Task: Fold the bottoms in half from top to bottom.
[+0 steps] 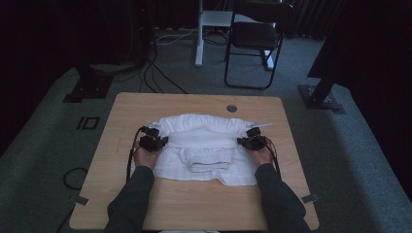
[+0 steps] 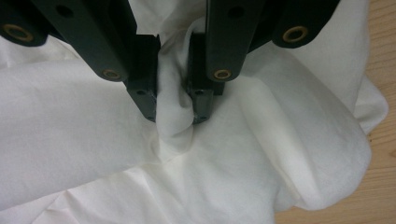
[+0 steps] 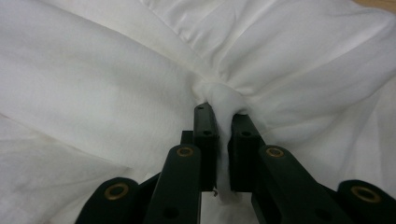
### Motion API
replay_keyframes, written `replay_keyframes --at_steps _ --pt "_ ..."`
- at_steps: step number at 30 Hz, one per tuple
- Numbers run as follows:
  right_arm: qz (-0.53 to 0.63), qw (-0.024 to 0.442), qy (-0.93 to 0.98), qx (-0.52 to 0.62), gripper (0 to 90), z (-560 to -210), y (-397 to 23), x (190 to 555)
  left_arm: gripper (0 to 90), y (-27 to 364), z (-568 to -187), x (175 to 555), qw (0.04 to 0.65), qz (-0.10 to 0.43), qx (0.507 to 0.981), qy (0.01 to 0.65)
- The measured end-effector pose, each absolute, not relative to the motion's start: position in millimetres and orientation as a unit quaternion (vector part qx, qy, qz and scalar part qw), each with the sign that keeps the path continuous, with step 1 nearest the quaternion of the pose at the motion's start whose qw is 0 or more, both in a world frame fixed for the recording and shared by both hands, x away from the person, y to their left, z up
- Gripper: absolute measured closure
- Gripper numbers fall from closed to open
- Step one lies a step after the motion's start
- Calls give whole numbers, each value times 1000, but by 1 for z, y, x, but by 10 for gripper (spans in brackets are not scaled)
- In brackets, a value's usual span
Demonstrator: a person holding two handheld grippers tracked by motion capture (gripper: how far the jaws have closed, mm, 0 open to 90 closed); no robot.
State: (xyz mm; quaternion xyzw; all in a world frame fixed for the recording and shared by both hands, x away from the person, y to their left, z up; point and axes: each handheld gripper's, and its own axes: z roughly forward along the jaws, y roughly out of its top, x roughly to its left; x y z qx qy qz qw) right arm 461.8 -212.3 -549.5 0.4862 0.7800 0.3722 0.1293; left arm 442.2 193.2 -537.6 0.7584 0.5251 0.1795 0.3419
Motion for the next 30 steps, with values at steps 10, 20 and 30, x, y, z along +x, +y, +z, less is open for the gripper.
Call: replay_keyframes --at_steps 10,20,30 --pt "429 166 756 466 844 -511 -226 451 800 215 -492 431 445 188 710 511" --pt "534 235 694 422 847 -439 -243 435 802 225 -418 404 537 213 675 459" --pt "519 232 726 387 843 -447 -243 402 799 235 -439 369 549 175 679 455"
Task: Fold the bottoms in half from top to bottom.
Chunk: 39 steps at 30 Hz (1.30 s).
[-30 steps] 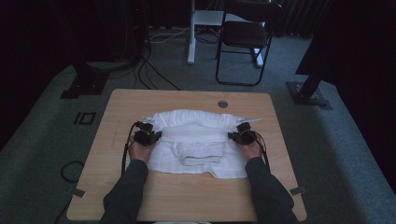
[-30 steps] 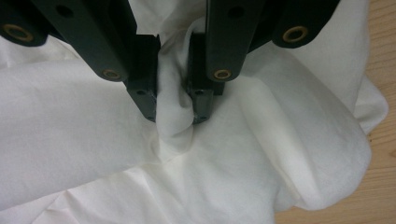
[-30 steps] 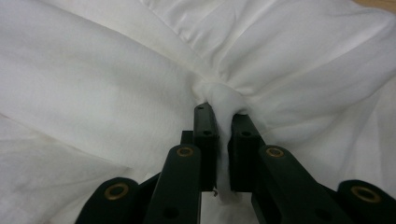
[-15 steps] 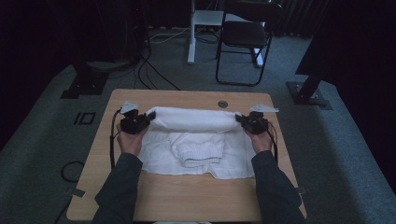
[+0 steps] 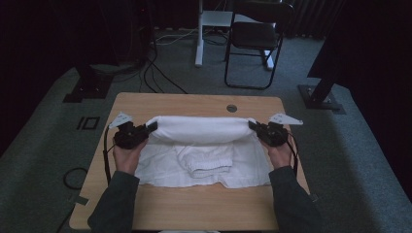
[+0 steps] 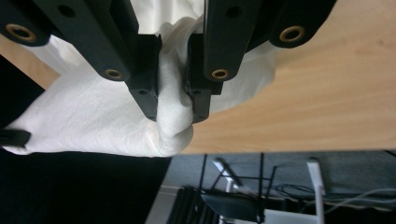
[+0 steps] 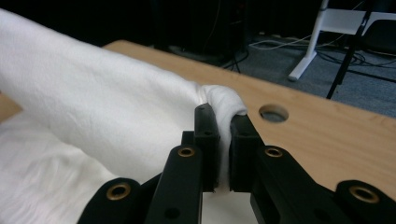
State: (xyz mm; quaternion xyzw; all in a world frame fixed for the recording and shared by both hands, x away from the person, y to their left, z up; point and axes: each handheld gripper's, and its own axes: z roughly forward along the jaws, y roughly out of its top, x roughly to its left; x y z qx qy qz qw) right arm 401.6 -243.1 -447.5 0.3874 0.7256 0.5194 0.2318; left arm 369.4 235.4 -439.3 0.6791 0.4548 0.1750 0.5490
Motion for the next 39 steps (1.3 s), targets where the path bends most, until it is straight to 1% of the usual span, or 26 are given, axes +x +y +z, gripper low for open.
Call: replay_keyframes --at_steps 4,8,9,10,14,15,17,18,19,20,22,24,26,28,30,31,34,35,39 --pt "520 220 734 379 841 -461 -248 381 795 238 -454 349 549 156 686 451" --pt "514 202 741 382 839 -479 -252 363 792 236 -475 330 534 138 698 456" --pt "508 199 745 383 839 -484 -253 360 791 236 -475 330 534 138 698 456" --pt "505 195 748 385 837 -490 -254 356 789 235 -487 322 527 126 705 458" --pt "493 176 755 395 835 -510 -259 346 786 233 -508 312 511 102 713 469" --pt "489 175 758 395 835 -513 -259 345 787 229 -517 311 495 94 723 472" --pt "474 163 766 402 829 -523 -260 343 767 225 -526 310 471 85 738 476" --pt "467 161 771 402 817 -526 -260 343 728 224 -527 311 467 83 741 475" --pt "464 159 772 403 785 -527 -260 343 674 225 -524 310 469 91 740 473" --pt "463 156 774 402 689 -526 -260 343 611 227 -518 309 480 100 733 472" --pt "473 168 766 401 525 -517 -261 343 532 230 -501 309 499 118 720 468" --pt "490 184 752 401 469 -501 -260 345 510 230 -477 312 511 149 710 461" --pt "499 199 741 403 449 -486 -254 349 531 227 -460 319 512 169 702 464" --pt "497 205 739 406 466 -475 -242 357 591 219 -445 333 517 178 696 466" --pt "490 201 744 406 486 -472 -225 368 636 205 -441 347 510 167 699 474" --pt "485 199 750 403 490 -472 -216 373 644 197 -443 354 507 159 702 474" --pt "466 191 767 397 509 -480 -190 388 651 170 -456 366 491 139 722 468" --pt "462 188 771 396 511 -483 -185 392 654 158 -466 368 482 129 732 464" --pt "434 169 788 403 525 -504 -168 400 664 125 -505 359 443 104 770 447"
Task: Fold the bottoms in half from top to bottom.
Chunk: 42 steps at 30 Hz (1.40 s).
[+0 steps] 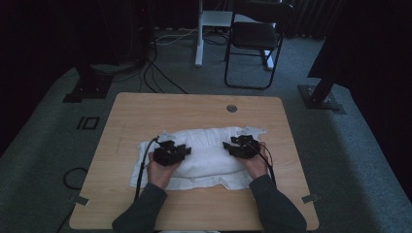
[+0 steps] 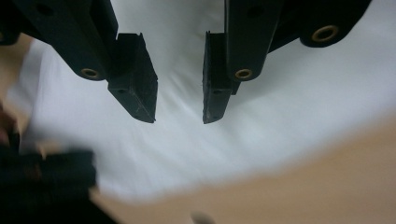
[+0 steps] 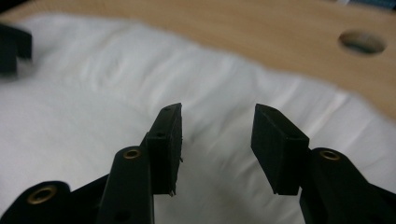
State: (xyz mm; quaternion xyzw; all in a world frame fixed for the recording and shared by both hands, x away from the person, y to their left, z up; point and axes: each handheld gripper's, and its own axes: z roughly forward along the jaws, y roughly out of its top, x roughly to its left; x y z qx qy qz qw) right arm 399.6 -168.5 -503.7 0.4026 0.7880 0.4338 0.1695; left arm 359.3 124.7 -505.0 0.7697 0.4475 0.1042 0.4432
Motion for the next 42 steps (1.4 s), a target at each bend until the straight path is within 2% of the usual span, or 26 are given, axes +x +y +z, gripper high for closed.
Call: replay_keyframes --at_steps 5,11,13,16,21,23,25,30,34,37,42 --pt "405 156 809 396 555 -523 -163 383 675 122 -535 344 422 99 780 451" --pt "398 141 826 374 571 -529 -166 355 652 134 -534 320 413 133 784 444" --pt "403 154 822 372 574 -524 -170 346 638 141 -532 311 416 148 779 445" --pt "409 199 805 379 583 -517 -180 332 623 154 -526 299 410 175 774 449" --pt "391 210 802 400 606 -533 -192 317 644 169 -536 290 361 200 782 467" --pt "385 196 805 407 606 -545 -195 316 655 173 -548 291 346 202 784 474" --pt "383 189 805 412 606 -551 -195 319 663 176 -554 294 356 202 778 477" --pt "381 179 811 408 616 -561 -193 332 662 177 -552 302 359 204 767 492" --pt "384 175 809 409 617 -562 -192 337 476 196 -538 312 374 237 721 534" --pt "383 175 810 408 617 -561 -192 340 305 212 -535 324 338 263 702 569" --pt "387 172 807 411 616 -562 -192 343 194 230 -548 338 305 238 698 602"
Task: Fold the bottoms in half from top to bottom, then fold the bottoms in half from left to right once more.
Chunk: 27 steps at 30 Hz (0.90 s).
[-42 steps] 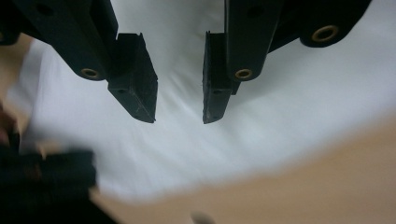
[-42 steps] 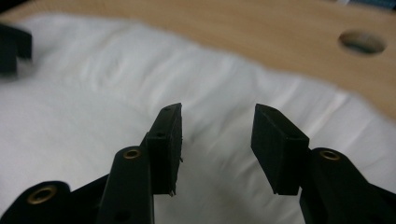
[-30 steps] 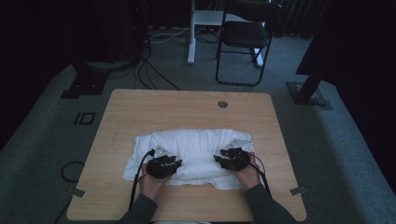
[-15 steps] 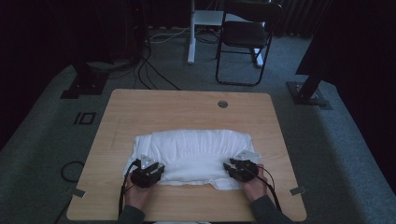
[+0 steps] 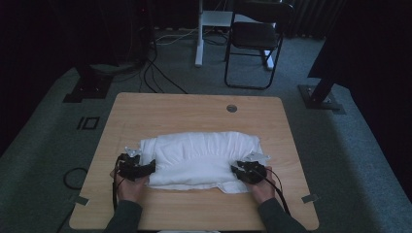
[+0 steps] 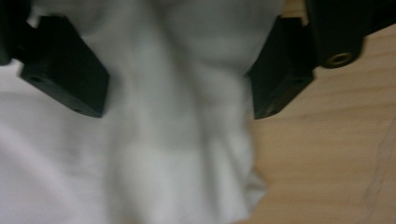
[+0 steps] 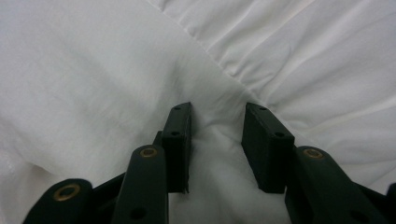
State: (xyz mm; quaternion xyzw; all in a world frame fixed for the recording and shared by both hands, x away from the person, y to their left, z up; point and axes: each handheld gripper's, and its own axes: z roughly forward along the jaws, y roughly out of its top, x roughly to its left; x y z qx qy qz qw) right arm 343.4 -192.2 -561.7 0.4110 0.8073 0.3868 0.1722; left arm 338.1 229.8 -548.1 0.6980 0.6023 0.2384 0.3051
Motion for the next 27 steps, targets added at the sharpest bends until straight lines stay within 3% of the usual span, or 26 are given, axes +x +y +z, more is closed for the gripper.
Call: replay_keyframes --at_steps 14,21,27 --pt "389 177 802 417 614 -563 -191 342 181 234 -557 333 309 242 690 608" --pt "392 177 802 415 614 -563 -192 342 39 238 -559 331 284 251 675 633" --pt "395 177 800 415 614 -564 -192 341 43 238 -560 327 288 253 674 632"
